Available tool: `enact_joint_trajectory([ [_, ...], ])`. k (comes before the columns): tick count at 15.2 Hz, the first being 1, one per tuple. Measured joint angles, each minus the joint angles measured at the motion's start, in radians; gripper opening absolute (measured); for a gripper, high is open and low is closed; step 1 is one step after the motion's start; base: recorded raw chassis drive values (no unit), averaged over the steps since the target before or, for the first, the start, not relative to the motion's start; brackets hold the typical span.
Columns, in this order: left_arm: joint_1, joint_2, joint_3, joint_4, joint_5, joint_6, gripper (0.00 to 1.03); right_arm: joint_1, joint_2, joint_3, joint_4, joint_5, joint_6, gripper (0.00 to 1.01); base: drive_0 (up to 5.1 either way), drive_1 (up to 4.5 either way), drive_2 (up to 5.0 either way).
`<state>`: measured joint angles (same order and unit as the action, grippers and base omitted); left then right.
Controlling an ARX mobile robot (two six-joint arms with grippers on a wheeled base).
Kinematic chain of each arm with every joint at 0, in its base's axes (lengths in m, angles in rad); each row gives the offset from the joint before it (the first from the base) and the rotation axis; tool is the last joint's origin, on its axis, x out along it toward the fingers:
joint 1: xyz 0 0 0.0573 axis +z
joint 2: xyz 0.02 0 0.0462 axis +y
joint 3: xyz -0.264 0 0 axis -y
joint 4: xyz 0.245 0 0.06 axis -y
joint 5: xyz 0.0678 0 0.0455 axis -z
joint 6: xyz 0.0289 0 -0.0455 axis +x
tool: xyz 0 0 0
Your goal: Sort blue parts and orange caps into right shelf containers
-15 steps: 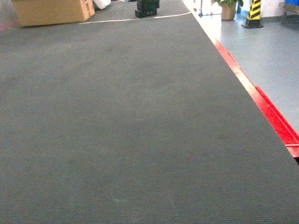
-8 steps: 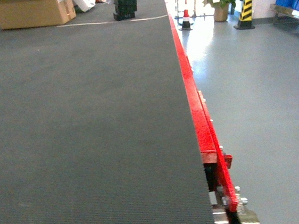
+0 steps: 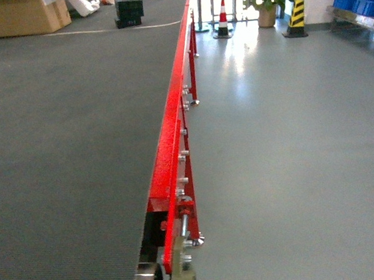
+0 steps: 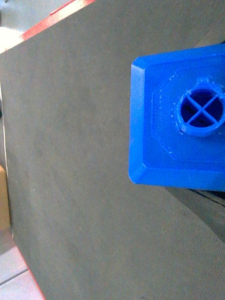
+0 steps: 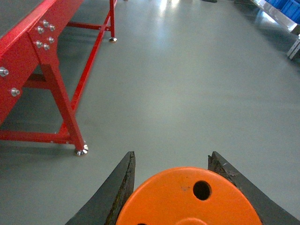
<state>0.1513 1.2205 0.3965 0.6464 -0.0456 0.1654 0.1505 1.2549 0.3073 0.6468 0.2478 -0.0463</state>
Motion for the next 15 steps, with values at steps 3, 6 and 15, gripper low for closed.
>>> enact_joint_trajectory([
  [3, 0.0, 0.0, 0.0, 0.0, 0.0, 0.0, 0.45, 0.0, 0.0, 0.0, 0.001, 0.0, 0.0, 0.42, 5.1, -2.39, -2.4],
  [6, 0.001, 0.0, 0.0, 0.003, 0.0, 0.0, 0.45, 0.0, 0.0, 0.0, 0.002, 0.002, 0.0, 0.42, 5.1, -2.39, -2.4],
  [15, 0.0, 0.0, 0.0, 0.002, -0.001, 0.0, 0.45, 0.0, 0.0, 0.0, 0.001, 0.0, 0.0, 0.42, 5.0, -2.41, -2.4],
])
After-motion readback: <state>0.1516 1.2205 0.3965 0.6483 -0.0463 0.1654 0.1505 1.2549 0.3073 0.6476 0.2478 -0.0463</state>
